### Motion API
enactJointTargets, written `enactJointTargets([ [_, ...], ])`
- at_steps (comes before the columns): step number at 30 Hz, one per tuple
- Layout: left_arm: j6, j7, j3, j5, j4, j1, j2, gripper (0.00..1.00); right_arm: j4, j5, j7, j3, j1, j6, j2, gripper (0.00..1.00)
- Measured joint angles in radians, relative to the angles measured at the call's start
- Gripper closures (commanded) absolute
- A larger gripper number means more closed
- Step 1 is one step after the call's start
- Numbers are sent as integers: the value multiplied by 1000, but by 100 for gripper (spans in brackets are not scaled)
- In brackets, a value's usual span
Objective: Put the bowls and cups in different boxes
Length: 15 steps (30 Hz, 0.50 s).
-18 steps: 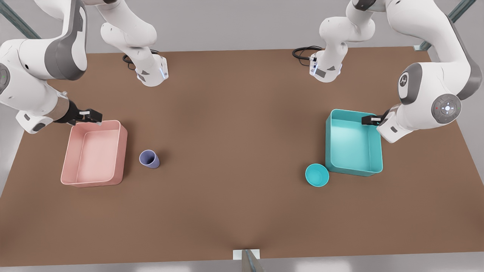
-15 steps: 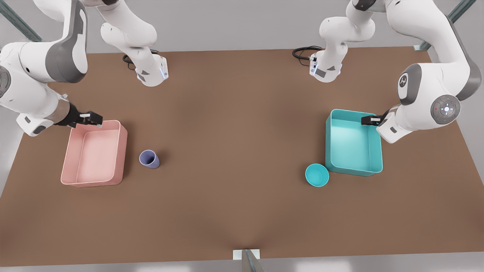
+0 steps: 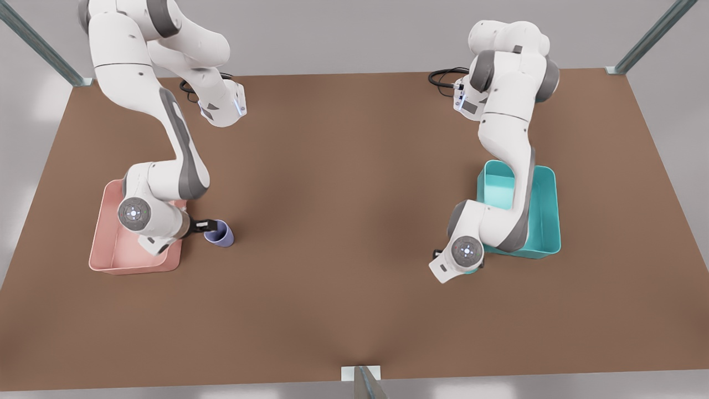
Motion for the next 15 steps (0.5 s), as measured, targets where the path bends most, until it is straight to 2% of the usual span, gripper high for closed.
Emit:
enactJointTargets([
  [8, 82, -70, -1, 12, -83, -12, 20, 0, -114, 4, -4, -4, -31, 162, 46, 0],
  [9, 87, -77, -1, 13, -84, -12, 24, 7, -134, 5, -4, -4, -33, 180, 52, 0],
  [10, 90, -85, -1, 14, -85, -12, 26, 31, -147, 6, -4, -4, -34, 197, 59, 0],
  [11, 92, -94, -1, 16, -85, -12, 26, 47, -154, 7, -4, -4, -34, 211, 64, 0],
  [14, 92, -122, -1, 29, -84, -11, 27, 73, -171, 9, -5, -3, -34, 243, 73, 0],
  [15, 92, -132, -1, 34, -84, -12, 26, 77, -173, 9, -5, -3, -34, 251, 78, 0],
])
